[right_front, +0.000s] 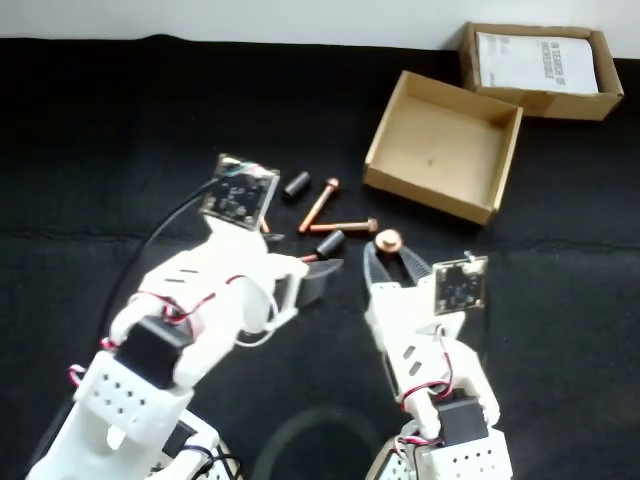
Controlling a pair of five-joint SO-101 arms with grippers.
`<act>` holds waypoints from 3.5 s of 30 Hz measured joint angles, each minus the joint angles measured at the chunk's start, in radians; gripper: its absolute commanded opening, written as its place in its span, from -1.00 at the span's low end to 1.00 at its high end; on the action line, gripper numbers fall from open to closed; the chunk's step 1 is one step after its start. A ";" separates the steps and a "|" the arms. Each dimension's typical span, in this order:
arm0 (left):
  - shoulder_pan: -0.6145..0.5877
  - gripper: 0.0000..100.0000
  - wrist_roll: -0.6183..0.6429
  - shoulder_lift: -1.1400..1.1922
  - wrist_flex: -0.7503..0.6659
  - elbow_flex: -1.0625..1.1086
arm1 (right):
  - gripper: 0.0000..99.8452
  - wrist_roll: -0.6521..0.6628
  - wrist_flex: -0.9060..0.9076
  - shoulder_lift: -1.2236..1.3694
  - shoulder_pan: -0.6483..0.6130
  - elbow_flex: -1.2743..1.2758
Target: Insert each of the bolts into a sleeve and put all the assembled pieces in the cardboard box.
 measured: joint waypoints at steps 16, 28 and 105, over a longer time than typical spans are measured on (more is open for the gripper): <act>-0.213 -0.99 0.000 -0.376 0.137 0.196 | -0.98 0.000 0.000 0.391 0.170 -0.537; -0.235 -0.97 0.000 -0.723 0.133 0.543 | -0.98 0.000 0.000 1.011 0.284 -1.074; -0.328 -0.97 0.002 -0.723 -0.210 0.868 | -0.55 0.120 1.201 2.690 0.157 -2.998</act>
